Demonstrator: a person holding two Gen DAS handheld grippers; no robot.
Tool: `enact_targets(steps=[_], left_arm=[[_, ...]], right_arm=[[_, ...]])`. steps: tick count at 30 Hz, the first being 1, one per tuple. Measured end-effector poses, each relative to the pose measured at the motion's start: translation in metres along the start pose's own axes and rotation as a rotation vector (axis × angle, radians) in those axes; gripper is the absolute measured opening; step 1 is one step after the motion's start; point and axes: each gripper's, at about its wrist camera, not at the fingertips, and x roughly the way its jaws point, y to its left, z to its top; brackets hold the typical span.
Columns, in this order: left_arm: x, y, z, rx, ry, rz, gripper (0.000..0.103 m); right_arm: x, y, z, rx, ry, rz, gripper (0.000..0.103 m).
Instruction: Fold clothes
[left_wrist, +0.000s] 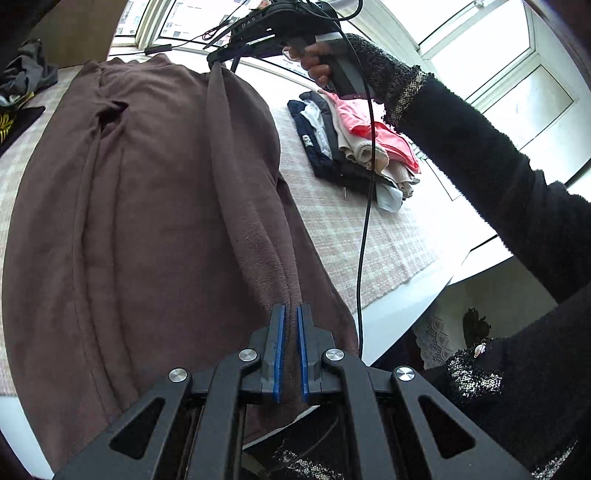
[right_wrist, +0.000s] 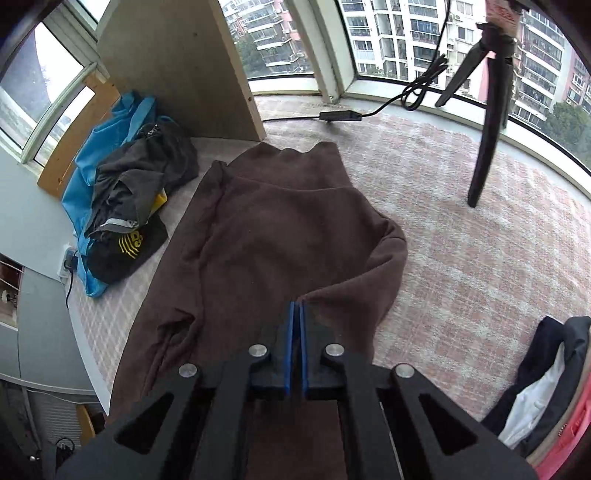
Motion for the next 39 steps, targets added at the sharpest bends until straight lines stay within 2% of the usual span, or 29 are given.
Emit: enact_targets(steps=[2, 4, 5, 7, 9, 11, 14, 17, 22, 26, 28, 31, 36, 39], left_arm=[[-0.003, 0.013, -0.009, -0.018, 0.000, 0.070, 0.006], [-0.005, 0.029, -0.015, -0.066, 0.014, 0.058, 0.006], [-0.007, 0.033, -0.018, -0.068, 0.020, 0.063, 0.006], [-0.013, 0.037, -0.020, -0.060, 0.050, 0.078, 0.007], [-0.024, 0.038, -0.019, -0.034, 0.078, 0.083, 0.013], [-0.037, 0.038, -0.008, 0.014, 0.087, 0.116, 0.018], [-0.045, 0.042, 0.039, 0.092, 0.070, 0.150, 0.023], [-0.027, 0.041, 0.112, 0.181, 0.047, 0.175, 0.024], [0.039, 0.045, 0.234, 0.255, 0.052, 0.165, 0.031], [0.102, 0.063, 0.302, 0.218, 0.115, 0.183, 0.035], [0.128, 0.074, 0.322, 0.205, 0.155, 0.202, 0.040], [0.156, 0.088, 0.340, 0.195, 0.213, 0.237, 0.041], [0.171, 0.093, 0.347, 0.202, 0.254, 0.197, 0.041], [0.177, 0.090, 0.347, 0.221, 0.270, 0.186, 0.037]], right_arm=[[0.016, 0.009, -0.002, 0.027, 0.039, -0.036, 0.009], [0.003, 0.006, -0.015, 0.052, -0.006, 0.020, 0.011], [-0.012, 0.003, -0.025, 0.048, -0.047, 0.029, 0.015], [-0.044, -0.010, -0.053, 0.061, -0.120, -0.040, 0.025], [-0.064, -0.026, -0.087, 0.085, -0.153, -0.100, 0.027], [-0.069, -0.038, -0.119, 0.111, -0.145, -0.119, 0.027], [-0.058, -0.045, -0.153, 0.123, -0.117, -0.142, 0.027], [-0.037, -0.046, -0.171, 0.114, -0.080, -0.153, 0.027], [-0.015, -0.047, -0.185, 0.094, -0.101, -0.118, 0.027], [-0.008, -0.054, -0.184, 0.107, -0.143, -0.057, 0.027], [-0.007, -0.057, -0.183, 0.105, -0.163, -0.031, 0.027], [-0.005, -0.061, -0.181, 0.110, -0.190, 0.001, 0.027], [-0.003, -0.070, -0.170, 0.103, -0.221, 0.021, 0.027], [0.003, -0.073, -0.160, 0.088, -0.232, 0.031, 0.027]])
